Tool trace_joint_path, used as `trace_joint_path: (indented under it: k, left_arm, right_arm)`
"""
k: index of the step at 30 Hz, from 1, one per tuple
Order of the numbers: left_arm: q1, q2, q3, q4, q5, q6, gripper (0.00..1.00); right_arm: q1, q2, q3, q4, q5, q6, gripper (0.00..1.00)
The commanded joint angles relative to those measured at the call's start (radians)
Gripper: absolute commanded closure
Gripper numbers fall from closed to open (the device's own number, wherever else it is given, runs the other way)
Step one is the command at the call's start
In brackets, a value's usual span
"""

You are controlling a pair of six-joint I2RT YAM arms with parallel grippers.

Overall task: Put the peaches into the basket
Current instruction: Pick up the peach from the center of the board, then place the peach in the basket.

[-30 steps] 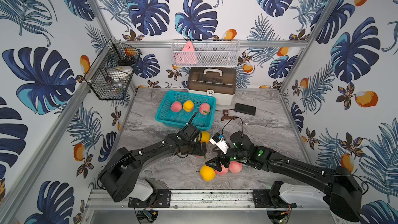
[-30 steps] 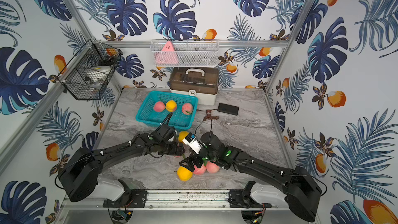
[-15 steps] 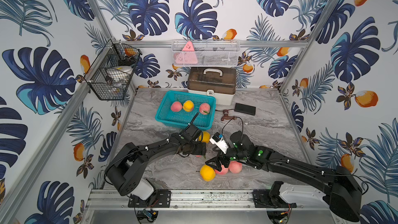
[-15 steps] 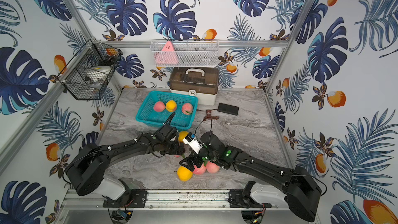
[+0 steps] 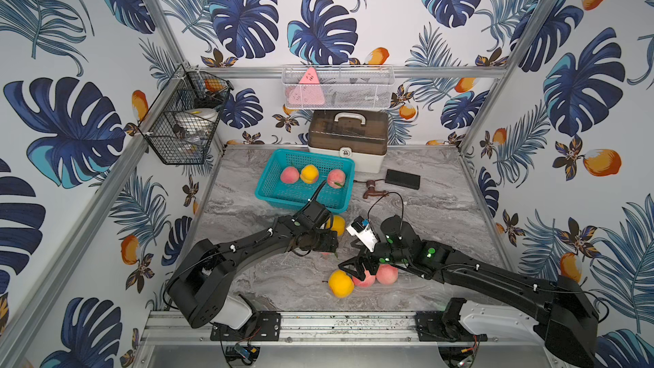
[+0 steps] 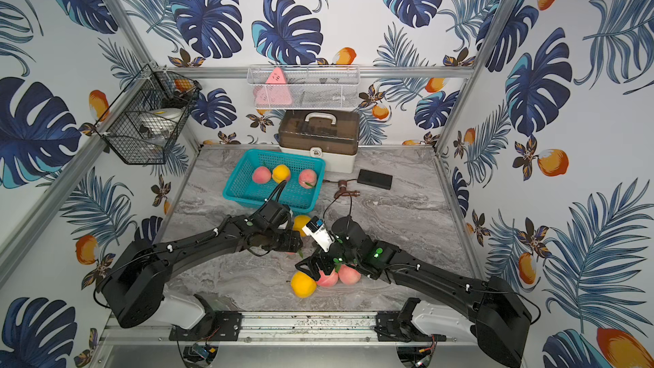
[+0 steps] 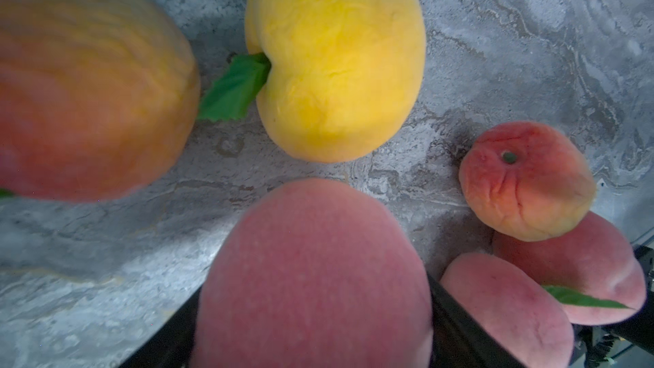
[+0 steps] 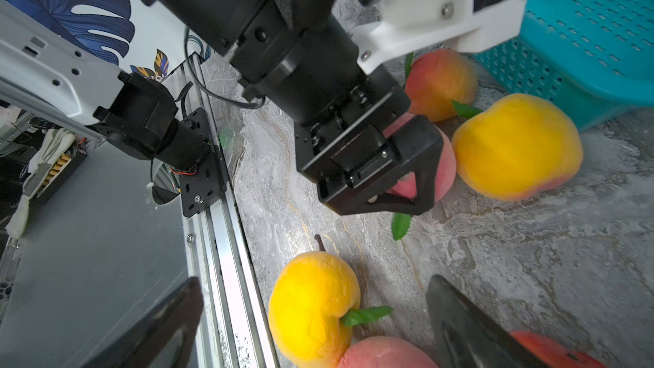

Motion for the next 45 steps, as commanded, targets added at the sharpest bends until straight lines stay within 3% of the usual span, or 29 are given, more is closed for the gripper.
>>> trace_joint_path:
  k: [1, 16, 24, 37, 45]
  left_arm:
    - [-0.002, -0.032, 0.029, -0.081, -0.022, 0.038, 0.25]
    - [0.026, -0.026, 0.273, -0.250, -0.046, 0.135, 0.25]
    - [0.153, 0.034, 0.398, -0.284, -0.026, 0.207, 0.25]
    - [0.344, 0.195, 0.615, -0.327, 0.007, 0.310, 0.25]
    - [0.389, 0.308, 0.728, -0.315, -0.082, 0.334, 0.25]
  right_arm:
    - [-0.005, -0.009, 0.001, 0.019, 0.009, 0.019, 0.00]
    - [-0.043, -0.037, 0.148, -0.103, 0.020, 0.012, 0.00]
    - [-0.071, -0.004, 0.210, -0.126, 0.004, 0.004, 0.00]
    - [-0.213, 0.078, 0.286, -0.141, -0.109, -0.003, 0.00]
    - [-0.258, 0.155, 0.350, -0.168, -0.131, -0.019, 0.00]
